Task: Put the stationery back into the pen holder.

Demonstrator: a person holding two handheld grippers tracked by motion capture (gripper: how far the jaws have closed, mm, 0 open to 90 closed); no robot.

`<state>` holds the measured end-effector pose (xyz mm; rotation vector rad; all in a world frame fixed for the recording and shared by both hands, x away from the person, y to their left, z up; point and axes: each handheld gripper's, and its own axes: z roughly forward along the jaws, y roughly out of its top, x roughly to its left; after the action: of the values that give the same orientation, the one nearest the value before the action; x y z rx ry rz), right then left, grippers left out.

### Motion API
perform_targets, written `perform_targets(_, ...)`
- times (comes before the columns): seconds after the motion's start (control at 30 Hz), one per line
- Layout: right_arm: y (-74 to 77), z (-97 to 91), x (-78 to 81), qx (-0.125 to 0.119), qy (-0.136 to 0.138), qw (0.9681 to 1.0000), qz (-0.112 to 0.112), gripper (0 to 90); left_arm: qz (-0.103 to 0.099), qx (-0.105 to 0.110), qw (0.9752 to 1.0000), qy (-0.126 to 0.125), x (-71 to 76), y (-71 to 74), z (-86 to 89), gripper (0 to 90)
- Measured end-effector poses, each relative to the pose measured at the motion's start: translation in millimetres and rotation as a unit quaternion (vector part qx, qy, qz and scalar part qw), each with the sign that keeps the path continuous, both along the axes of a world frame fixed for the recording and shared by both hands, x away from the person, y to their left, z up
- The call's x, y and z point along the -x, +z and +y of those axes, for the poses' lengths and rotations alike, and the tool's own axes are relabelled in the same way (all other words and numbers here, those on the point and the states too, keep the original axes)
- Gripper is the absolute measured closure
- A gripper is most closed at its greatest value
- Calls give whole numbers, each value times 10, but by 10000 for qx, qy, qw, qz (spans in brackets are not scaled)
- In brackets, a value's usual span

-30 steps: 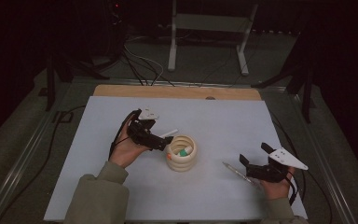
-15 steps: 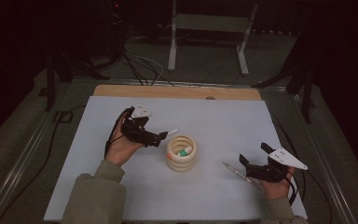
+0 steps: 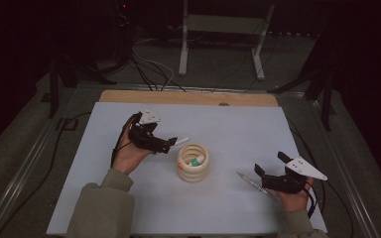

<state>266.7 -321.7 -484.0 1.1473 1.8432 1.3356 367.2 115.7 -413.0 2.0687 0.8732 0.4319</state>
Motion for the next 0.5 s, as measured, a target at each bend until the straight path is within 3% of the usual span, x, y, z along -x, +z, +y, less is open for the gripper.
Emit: perform_targets(0.5, 0, 3, -1, -5, 9, 10000, 9, 0, 191, -144, 9997, 5, -157, -164, -20, 14)
